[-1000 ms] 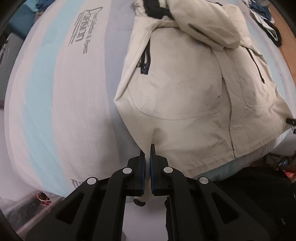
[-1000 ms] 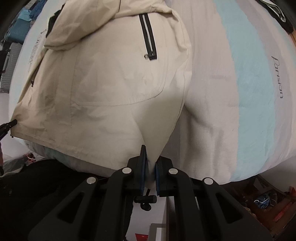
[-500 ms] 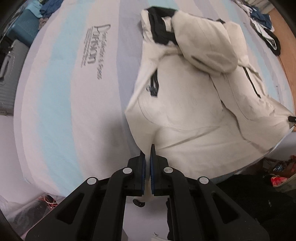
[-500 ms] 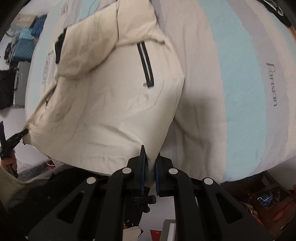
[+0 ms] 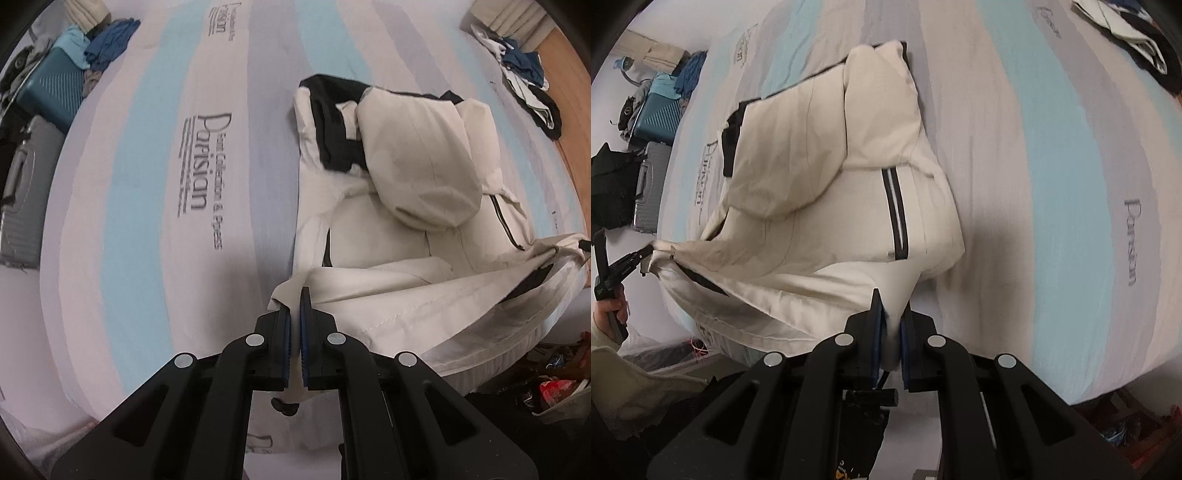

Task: Fold large clothes
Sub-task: 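Lift the hem with both grippers and fold it over toward the hood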

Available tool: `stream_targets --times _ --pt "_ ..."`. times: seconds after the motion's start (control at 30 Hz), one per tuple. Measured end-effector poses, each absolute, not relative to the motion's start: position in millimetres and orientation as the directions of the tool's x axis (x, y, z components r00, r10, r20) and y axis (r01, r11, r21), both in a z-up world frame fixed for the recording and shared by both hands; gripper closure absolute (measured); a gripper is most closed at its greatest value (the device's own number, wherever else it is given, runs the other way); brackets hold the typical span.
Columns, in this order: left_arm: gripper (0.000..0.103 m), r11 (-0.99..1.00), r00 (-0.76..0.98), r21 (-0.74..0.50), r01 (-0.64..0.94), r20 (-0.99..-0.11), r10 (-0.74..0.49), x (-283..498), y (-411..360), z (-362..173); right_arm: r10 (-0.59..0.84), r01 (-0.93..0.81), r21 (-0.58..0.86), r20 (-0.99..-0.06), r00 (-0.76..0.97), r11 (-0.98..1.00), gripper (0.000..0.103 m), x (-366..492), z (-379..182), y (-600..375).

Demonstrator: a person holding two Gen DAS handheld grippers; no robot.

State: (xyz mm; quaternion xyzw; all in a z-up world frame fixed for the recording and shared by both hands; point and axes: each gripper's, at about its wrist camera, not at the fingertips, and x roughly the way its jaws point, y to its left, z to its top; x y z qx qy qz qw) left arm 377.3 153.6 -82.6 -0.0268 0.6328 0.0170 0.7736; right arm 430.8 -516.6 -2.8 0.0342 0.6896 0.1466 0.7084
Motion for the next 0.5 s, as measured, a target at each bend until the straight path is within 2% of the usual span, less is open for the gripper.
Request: stream_targets --times 0.5 --pt "0.1 0.999 0.292 0.034 0.011 -0.956 0.029 492 164 -87 0.264 -0.206 0.237 -0.958 0.114 0.95 0.096 553 -4 -495"
